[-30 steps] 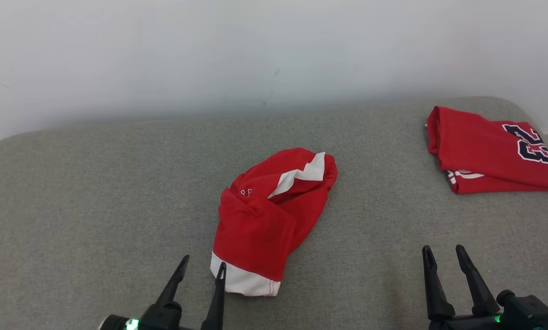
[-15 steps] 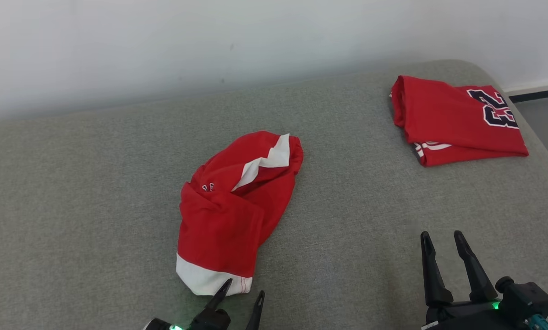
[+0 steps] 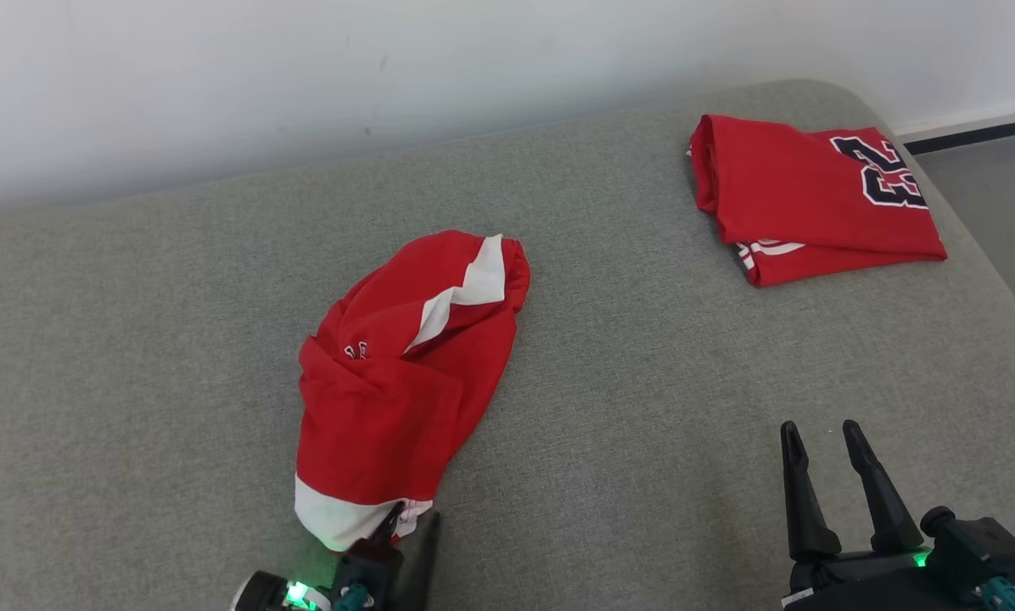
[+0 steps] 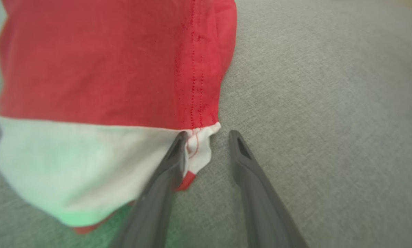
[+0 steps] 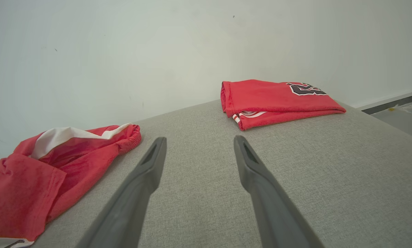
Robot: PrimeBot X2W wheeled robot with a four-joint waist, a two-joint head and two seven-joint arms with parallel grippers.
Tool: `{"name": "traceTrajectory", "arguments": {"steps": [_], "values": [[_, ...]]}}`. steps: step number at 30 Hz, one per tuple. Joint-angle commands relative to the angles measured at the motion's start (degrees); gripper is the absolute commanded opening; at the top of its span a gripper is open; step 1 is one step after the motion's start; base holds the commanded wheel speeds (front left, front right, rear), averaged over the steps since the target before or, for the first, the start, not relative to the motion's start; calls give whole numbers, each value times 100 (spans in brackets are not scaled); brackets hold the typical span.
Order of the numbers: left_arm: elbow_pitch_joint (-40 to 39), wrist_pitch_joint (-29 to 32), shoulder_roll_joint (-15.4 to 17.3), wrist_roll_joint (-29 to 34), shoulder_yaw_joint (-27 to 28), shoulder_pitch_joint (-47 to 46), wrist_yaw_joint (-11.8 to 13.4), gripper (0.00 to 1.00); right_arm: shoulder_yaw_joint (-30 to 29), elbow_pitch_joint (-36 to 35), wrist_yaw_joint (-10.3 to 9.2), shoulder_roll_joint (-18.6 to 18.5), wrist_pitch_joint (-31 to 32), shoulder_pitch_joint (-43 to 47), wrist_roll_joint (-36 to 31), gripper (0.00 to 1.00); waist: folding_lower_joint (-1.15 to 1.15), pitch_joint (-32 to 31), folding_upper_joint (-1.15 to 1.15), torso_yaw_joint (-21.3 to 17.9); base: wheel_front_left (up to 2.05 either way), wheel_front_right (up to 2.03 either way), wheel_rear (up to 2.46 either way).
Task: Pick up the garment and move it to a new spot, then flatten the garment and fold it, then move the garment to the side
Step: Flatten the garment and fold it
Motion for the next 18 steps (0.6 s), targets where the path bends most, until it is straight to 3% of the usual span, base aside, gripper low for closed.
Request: {"name": "traceTrajectory", "arguments": {"steps": [1, 6, 11, 18], "values": [[89, -17, 10, -54, 32, -79, 11, 0, -21, -18, -15, -1, -23, -47, 13, 100, 0, 6, 0, 5, 0, 0, 0], [-145, -125, -15, -194, -84, -196, -102, 0, -82, -14, -15, 39, -22, 35, -25, 100, 0, -51, 0, 184, 0, 0, 0], [-1174, -138, -16, -393, -262, -180, -168, 0, -174, -16, -15, 39, -15, 114, -26, 100, 0, -193, 0, 538, 0, 0, 0], [-2841, -71, 160, -615, 26, 26, 161, 0, -337, -38, -15, 10, -15, 190, -62, 100, 0, -372, 0, 1108, 0, 0, 0]]}}
